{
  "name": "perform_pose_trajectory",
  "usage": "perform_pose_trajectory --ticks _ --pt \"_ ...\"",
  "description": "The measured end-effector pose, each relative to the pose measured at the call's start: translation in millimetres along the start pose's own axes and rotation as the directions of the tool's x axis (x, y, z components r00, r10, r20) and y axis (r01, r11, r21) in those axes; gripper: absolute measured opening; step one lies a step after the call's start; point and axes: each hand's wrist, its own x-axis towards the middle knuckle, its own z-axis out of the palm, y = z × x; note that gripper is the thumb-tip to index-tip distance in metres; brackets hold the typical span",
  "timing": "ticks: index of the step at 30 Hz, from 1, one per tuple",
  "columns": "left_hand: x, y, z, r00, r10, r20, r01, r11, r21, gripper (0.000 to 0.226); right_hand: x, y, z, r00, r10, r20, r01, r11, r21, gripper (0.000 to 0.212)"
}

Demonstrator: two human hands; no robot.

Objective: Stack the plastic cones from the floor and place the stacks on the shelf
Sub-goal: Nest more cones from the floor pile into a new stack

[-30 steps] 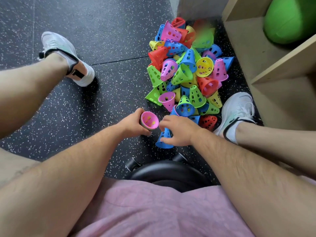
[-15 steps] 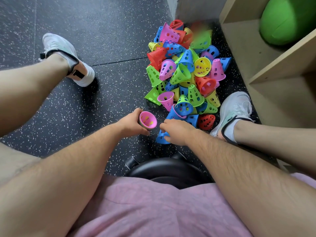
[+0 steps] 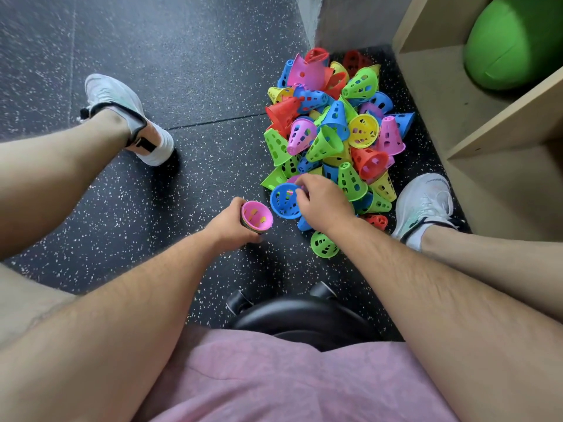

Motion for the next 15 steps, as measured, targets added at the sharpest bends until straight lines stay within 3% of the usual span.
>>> perform_pose_trajectory --ticks 8,10,15 --pt "7 15 8 0.997 0.068 -0.042 -0.07 0.996 -0.048 0.07 13 -4 12 0.998 0.042 0.037 -0.047 0.991 0.122 0.027" --pt "9 18 12 0.995 0.08 -0.055 -0.085 0.993 -0.084 0.068 14 -2 15 0.997 0.017 0.07 -0.023 0.996 0.086 0.03" --pt "15 19 16 0.995 0.08 -0.061 -0.086 0.991 -0.098 0.068 22 11 16 1.0 -0.022 -0.015 0.02 0.993 -0.114 0.028"
